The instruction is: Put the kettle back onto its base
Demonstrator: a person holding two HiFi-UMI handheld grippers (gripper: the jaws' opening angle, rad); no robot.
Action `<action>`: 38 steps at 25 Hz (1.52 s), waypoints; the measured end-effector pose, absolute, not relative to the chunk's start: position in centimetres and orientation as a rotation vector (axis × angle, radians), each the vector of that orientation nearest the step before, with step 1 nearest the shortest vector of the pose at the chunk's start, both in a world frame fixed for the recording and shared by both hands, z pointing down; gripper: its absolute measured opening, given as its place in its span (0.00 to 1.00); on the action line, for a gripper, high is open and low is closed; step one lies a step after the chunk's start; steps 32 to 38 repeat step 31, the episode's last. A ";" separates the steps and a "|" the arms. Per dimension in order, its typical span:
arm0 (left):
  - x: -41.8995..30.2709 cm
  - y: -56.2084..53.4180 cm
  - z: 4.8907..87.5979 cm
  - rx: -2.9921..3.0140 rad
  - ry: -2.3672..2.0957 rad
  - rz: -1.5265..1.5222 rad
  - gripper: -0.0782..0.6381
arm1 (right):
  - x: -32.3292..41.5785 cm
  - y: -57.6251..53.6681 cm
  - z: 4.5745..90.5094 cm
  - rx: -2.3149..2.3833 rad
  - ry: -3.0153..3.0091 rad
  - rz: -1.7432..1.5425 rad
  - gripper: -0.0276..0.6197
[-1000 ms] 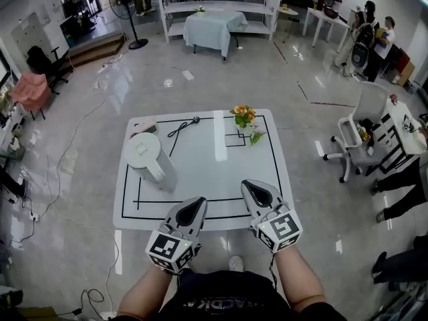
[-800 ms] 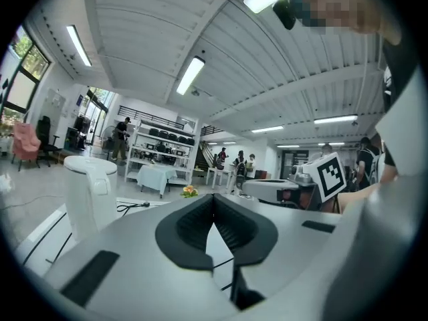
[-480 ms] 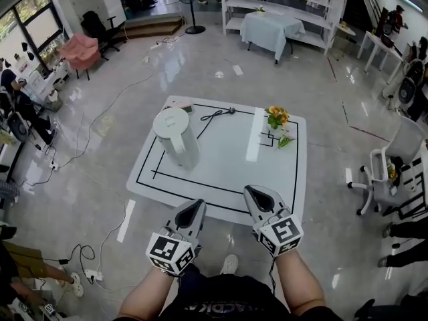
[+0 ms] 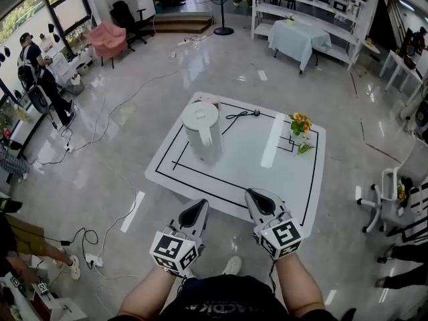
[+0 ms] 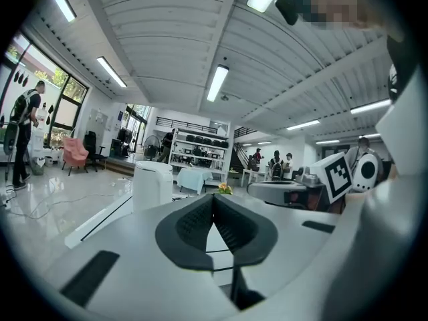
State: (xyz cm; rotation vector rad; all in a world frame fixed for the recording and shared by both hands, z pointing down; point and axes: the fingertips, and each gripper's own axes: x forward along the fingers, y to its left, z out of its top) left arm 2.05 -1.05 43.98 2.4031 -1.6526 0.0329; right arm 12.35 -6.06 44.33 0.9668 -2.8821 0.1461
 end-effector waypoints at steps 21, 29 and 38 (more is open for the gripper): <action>2.1 -0.9 43.9 2.400 -1.655 0.000 0.11 | 12.1 -5.5 44.6 0.948 -2.873 0.143 0.05; 2.9 -1.8 44.2 2.398 -1.651 0.002 0.11 | 12.8 -6.2 44.9 0.948 -2.874 0.156 0.05; 3.1 -2.1 44.3 2.397 -1.649 0.001 0.11 | 13.0 -6.4 45.1 0.947 -2.874 0.164 0.05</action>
